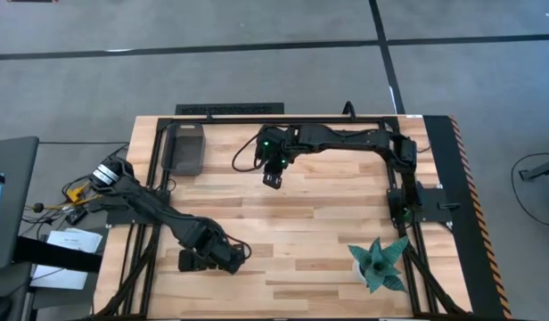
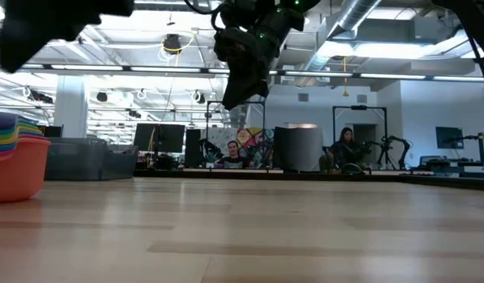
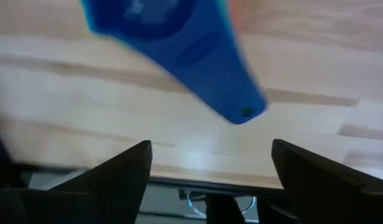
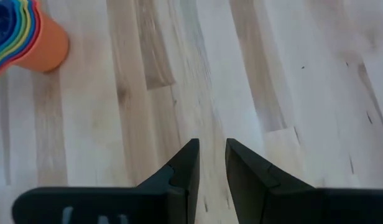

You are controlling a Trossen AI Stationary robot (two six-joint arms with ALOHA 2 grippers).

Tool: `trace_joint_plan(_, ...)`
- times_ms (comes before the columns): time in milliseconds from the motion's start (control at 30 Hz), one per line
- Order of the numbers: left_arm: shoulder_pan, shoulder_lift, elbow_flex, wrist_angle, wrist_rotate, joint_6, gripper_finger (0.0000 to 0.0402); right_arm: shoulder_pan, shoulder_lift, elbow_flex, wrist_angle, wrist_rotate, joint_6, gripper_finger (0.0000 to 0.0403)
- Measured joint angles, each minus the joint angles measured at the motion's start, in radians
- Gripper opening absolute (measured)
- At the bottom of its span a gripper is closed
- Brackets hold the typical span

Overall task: Nest measuring cups in basket
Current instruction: Put the stacked measuring cups into the black bin

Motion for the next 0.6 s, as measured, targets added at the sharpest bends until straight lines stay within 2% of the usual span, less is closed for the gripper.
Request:
trace_joint_plan(100,0.008,0.027,0.000,0.010,0.054,-0.035,0.0342,-0.008,0.000,0.000,0.005,-0.022,-0.009,0.0103)
trace_joint_plan(267,0.030,0.033,0.000,0.032,0.034,-0.050,0.0365,-0.017,0.000,0.000,0.004,-0.025,-0.026,0.0103)
trace_joint_plan(600,0.077,0.059,-0.005,0.030,0.006,-0.043,0.0371,-0.020,0.000,0.000,0.004,-0.025,-0.042,0.0103)
